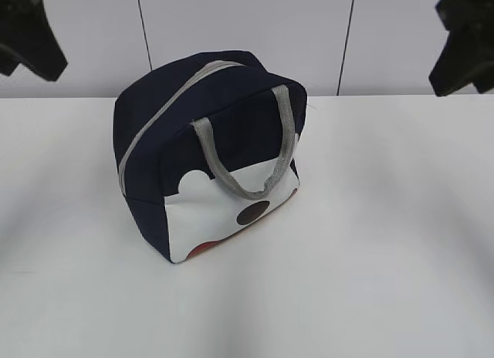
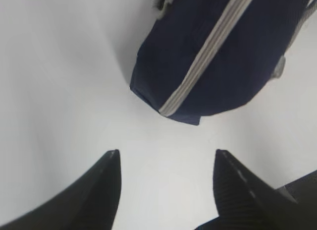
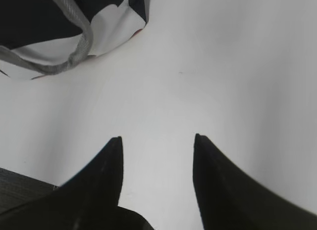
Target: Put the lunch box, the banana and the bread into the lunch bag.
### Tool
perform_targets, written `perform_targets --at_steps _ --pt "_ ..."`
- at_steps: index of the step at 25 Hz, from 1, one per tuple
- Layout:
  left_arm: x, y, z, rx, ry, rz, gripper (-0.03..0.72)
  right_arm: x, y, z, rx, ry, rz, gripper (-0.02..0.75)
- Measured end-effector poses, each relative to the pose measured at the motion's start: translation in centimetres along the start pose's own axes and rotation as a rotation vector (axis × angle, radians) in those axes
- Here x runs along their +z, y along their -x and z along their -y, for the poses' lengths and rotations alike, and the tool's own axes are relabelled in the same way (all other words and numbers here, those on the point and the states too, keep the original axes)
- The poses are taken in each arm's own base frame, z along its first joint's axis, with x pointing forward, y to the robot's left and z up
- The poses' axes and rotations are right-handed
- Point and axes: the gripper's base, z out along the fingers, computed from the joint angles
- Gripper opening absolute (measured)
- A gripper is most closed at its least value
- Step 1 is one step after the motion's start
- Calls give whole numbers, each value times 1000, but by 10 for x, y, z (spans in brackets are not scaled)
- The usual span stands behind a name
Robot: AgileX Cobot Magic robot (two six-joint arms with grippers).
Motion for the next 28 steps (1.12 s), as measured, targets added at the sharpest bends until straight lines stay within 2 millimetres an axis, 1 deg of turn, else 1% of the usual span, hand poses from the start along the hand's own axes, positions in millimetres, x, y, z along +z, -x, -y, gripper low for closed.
perform_targets --at_steps 5,12,17,22,28 --pt "-16 -38 -1 -35 1 -9 438 -27 -37 4 -21 -38 48 361" --pt "-35 -89 -7 -49 44 6 438 -54 -92 10 -41 -87 115 360" --pt "-46 -125 -10 -45 59 33 437 -67 -130 12 -44 -90 170 361" --pt "-62 -162 -11 -40 57 99 437 -80 -172 13 -48 -87 257 360" --pt "-77 -205 -16 -30 84 199 436 -83 -219 18 -55 -102 345 360"
